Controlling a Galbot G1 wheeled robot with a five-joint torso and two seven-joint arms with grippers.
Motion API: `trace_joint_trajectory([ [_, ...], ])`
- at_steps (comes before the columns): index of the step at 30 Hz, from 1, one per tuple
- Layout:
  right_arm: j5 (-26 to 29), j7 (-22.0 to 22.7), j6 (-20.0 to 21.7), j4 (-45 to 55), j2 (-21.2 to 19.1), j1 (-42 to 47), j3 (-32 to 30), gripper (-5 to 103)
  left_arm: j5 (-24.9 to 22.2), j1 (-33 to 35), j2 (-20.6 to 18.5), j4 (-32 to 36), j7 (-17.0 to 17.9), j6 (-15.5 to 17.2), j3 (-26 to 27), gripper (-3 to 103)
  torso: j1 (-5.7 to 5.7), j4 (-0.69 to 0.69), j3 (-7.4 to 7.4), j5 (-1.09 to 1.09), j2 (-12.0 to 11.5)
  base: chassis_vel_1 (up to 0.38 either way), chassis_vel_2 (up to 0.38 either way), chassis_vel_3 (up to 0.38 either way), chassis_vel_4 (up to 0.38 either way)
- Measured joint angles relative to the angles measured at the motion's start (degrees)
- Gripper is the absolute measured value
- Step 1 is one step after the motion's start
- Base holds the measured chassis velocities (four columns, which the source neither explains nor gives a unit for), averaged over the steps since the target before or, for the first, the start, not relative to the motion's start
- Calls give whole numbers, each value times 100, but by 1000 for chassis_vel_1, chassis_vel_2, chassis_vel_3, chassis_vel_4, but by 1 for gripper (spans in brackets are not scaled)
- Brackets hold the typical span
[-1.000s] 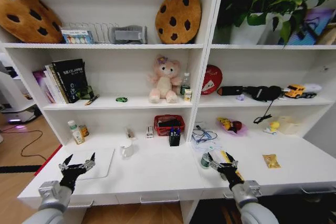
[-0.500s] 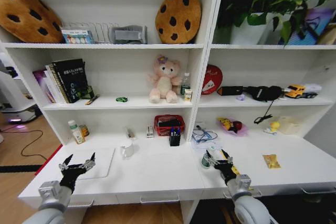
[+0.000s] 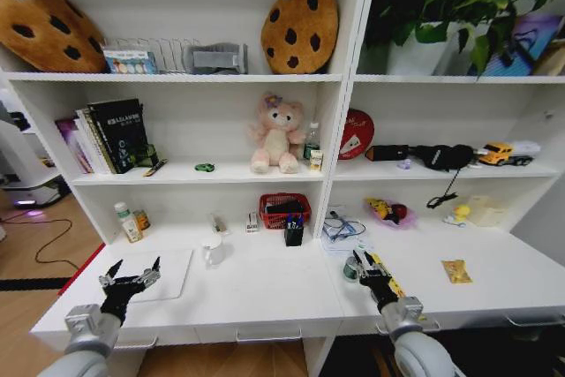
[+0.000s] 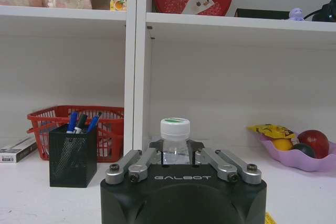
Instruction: Organize the objects on the table.
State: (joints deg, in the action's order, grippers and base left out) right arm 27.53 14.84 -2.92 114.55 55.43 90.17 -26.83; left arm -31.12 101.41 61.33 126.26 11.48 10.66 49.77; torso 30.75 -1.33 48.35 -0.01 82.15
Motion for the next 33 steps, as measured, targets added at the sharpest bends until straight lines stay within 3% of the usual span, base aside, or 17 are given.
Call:
trace_joint_trajectory([
  [15, 8, -1, -120, 49, 51, 57, 2, 22, 0, 0, 0, 0, 0, 0, 0, 100, 0, -1, 1, 2, 0, 0, 0, 0, 0],
  [22, -52, -179, -420, 875, -57, 405, -328, 22, 0, 0, 0, 0, 0, 0, 0, 100, 0, 0, 1, 2, -2, 0, 0, 0, 0],
  [28, -662, -428, -826, 1836, 11, 1680, -959, 22, 0, 0, 0, 0, 0, 0, 0, 100, 0, -1, 1, 0, -1, 0, 0, 0, 0],
  [33, -1231, -479, -1191, 2223, 420, 2709, -1132, 22, 0, 0, 0, 0, 0, 0, 0, 100, -1, -2, 0, -1, -1, 0, 0, 0, 0],
])
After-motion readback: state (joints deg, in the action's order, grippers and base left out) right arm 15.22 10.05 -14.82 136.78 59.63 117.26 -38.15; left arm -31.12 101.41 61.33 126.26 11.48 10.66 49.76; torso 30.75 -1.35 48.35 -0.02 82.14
